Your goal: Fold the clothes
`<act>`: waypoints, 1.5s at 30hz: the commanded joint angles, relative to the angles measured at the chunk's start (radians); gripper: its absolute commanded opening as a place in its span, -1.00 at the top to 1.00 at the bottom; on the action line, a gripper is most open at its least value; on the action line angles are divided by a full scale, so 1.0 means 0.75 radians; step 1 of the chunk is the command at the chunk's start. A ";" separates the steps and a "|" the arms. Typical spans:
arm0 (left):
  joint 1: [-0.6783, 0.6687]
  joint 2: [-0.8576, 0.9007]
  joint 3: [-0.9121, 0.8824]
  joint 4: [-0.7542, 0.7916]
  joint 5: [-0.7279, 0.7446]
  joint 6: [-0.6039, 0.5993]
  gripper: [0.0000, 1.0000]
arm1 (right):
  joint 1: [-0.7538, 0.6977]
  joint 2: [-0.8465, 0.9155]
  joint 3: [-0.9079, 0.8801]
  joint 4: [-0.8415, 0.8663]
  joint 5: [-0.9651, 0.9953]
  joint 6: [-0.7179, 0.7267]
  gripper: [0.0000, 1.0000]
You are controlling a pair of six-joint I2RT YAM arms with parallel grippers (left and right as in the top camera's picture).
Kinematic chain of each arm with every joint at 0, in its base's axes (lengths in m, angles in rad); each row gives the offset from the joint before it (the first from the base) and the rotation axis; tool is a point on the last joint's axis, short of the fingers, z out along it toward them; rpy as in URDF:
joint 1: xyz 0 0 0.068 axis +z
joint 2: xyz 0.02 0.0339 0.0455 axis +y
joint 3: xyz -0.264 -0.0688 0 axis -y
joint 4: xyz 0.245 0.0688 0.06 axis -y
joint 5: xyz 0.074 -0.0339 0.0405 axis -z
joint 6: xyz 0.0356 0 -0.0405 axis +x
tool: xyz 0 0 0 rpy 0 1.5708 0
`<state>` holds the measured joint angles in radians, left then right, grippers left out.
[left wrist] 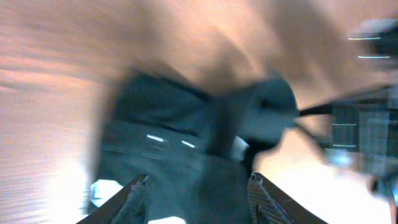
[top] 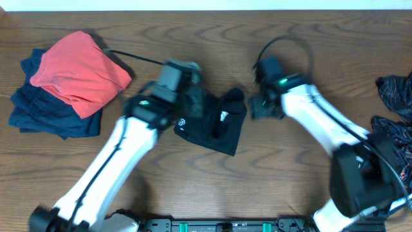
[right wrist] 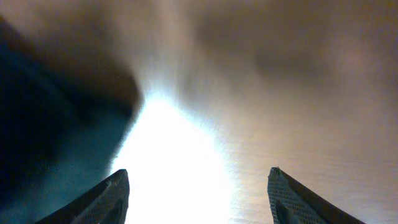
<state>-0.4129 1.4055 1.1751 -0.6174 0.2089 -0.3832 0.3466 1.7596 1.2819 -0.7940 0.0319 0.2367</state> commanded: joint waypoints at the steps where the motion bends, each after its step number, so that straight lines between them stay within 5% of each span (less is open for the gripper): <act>1: 0.094 -0.019 0.028 -0.014 -0.096 0.031 -0.04 | -0.037 -0.143 0.106 0.027 -0.262 -0.115 -0.37; 8: 0.207 0.087 0.027 -0.015 -0.094 0.030 -0.04 | 0.001 -0.135 0.122 0.188 -0.982 -0.164 -0.36; 19: 0.201 0.356 0.027 -0.025 -0.010 0.030 -0.05 | 0.111 0.139 0.122 0.181 -1.408 -0.254 -0.42; 23: 0.200 0.460 0.027 -0.048 -0.010 0.031 -0.05 | 0.103 0.231 0.121 0.036 -1.246 -0.258 -0.37; 29: 0.193 0.567 0.026 -0.082 -0.010 0.031 -0.05 | 0.102 0.313 0.121 -0.244 -0.637 -0.246 -0.38; 45: 0.191 0.622 -0.025 -0.150 -0.121 0.002 -0.06 | 0.100 0.331 0.120 -0.163 -0.148 -0.136 -0.40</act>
<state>-0.2657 1.8462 1.1831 -0.7071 0.1638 -0.3695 0.4221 2.0006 1.3731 -0.9279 -0.1692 0.1108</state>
